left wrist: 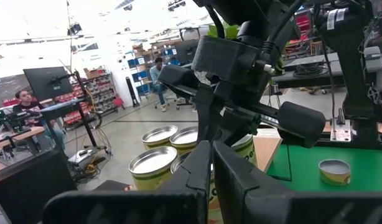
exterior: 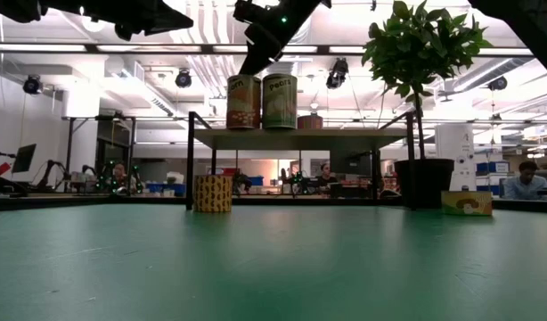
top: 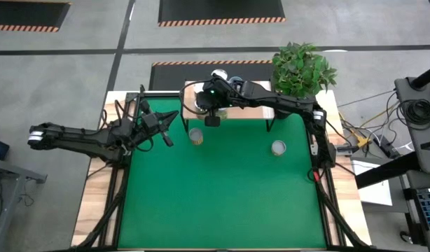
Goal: Pick and place cans onto a shelf
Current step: Put the canned corn on the shelf, then adjust the small canned corn on the shelf
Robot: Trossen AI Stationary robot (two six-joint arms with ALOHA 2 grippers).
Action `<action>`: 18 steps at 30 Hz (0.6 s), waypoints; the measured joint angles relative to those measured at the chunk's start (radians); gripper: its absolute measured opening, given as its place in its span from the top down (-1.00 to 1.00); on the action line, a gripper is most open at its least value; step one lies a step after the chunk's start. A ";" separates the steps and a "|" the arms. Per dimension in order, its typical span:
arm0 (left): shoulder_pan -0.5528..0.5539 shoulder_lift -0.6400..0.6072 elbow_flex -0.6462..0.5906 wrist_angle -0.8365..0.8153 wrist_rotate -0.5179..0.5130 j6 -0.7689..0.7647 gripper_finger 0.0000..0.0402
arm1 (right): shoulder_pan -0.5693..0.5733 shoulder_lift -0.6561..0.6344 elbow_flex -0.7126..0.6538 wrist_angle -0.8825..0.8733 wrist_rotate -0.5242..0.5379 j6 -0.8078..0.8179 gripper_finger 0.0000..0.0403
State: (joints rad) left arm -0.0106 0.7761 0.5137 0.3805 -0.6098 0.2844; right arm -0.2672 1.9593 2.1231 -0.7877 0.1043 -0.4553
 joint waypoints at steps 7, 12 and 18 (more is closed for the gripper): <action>0.000 0.000 0.000 0.000 0.000 0.000 1.00 | 0.001 -0.011 -0.001 0.014 0.000 0.009 0.94; 0.000 0.000 0.000 0.000 0.000 0.000 1.00 | 0.001 -0.019 -0.001 0.044 0.000 0.008 0.94; 0.000 0.000 0.000 0.001 0.000 0.000 1.00 | 0.001 -0.049 -0.001 0.059 0.000 -0.003 0.94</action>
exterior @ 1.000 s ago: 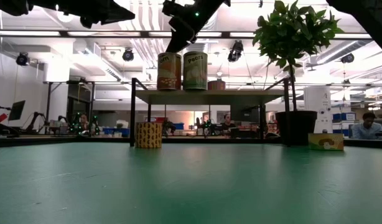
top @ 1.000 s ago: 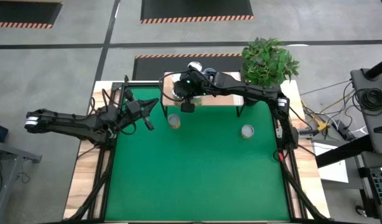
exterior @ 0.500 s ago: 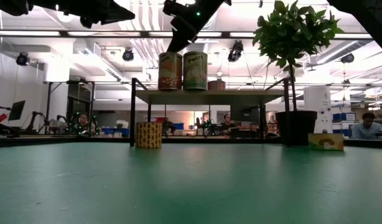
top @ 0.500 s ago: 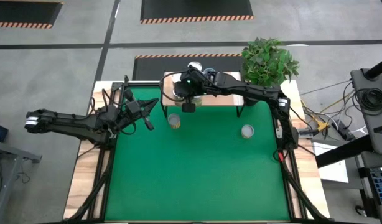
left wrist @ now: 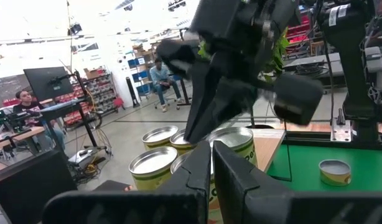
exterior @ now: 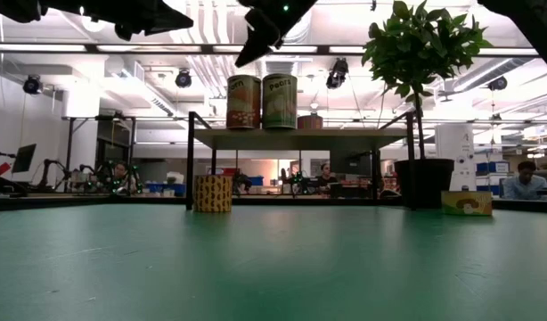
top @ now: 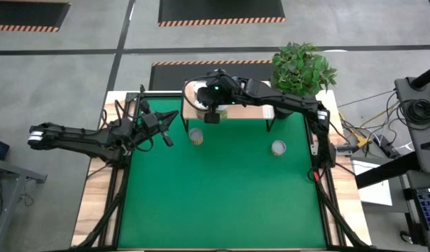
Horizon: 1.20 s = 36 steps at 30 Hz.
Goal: Pick and place cans onto a shelf
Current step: Adjust the small canned corn on the shelf
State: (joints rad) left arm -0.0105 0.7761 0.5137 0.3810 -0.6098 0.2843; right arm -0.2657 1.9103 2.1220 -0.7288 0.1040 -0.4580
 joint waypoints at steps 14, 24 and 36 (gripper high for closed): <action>0.000 0.003 0.001 -0.001 0.000 0.013 1.00 | 0.196 -0.208 -0.056 -0.181 0.000 0.216 0.94; 0.000 0.003 0.001 0.000 0.000 -0.015 1.00 | 0.340 -0.354 -0.304 -0.316 0.000 0.595 0.94; 0.000 0.002 0.001 0.000 0.000 -0.058 1.00 | 0.254 -0.562 -0.595 -0.304 0.286 0.709 0.94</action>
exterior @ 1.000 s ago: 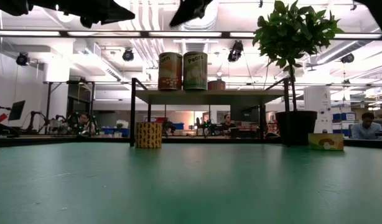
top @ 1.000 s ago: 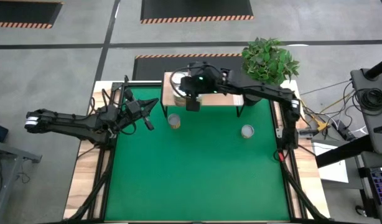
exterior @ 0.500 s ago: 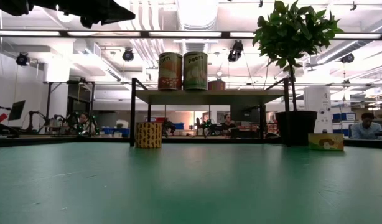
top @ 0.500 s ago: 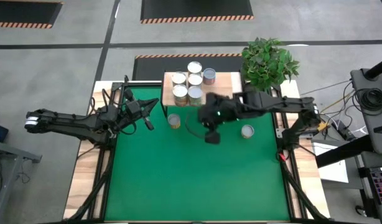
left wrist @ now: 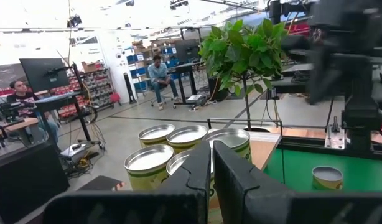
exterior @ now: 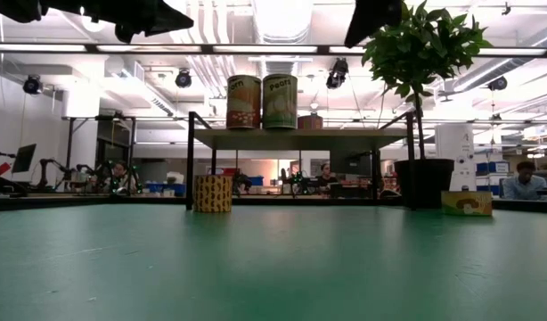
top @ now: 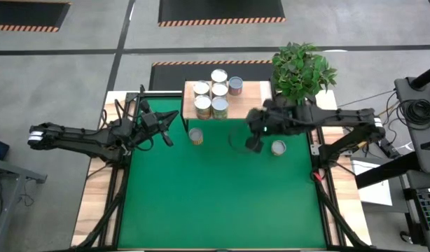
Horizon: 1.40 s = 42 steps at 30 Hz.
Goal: Pick and place cans onto a shelf
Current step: Adjust the small canned corn on the shelf
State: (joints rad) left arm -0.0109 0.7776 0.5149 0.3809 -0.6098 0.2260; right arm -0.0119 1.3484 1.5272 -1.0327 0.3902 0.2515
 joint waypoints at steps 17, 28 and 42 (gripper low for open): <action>0.000 0.001 0.014 -0.003 0.000 0.028 1.00 | -0.369 0.220 0.342 0.135 0.004 -0.306 0.94; 0.000 -0.001 0.014 -0.010 0.000 0.032 1.00 | -0.484 0.511 0.695 -0.148 -0.098 -0.320 0.94; 0.000 -0.001 0.014 -0.016 0.000 0.046 1.00 | -0.644 0.564 0.726 -0.184 -0.364 -0.275 0.94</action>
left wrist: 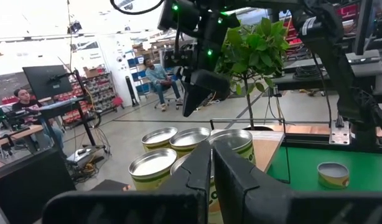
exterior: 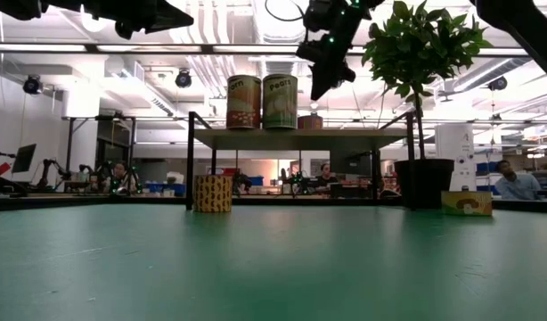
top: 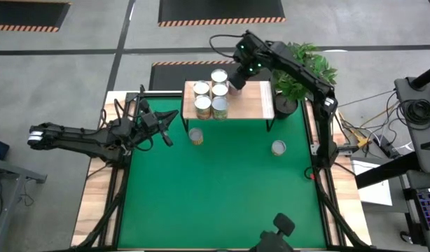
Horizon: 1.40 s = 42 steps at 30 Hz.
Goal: Pick and place cans onto a shelf
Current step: Adjust the small canned corn on the shelf
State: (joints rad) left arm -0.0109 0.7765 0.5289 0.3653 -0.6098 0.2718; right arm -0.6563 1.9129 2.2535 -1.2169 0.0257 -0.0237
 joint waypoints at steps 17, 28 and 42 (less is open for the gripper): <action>0.000 0.000 0.000 0.000 0.000 0.000 1.00 | 0.002 0.006 -0.160 0.102 0.000 -0.011 0.94; 0.000 0.000 0.000 0.000 0.000 0.008 1.00 | 0.008 -0.001 -0.182 0.088 0.002 -0.012 0.94; 0.000 0.000 0.003 0.000 0.000 0.008 1.00 | 0.062 -0.019 -0.182 -0.043 0.011 -0.018 0.94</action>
State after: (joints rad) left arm -0.0108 0.7765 0.5322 0.3655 -0.6098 0.2798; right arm -0.5946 1.8942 2.0712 -1.2600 0.0365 -0.0417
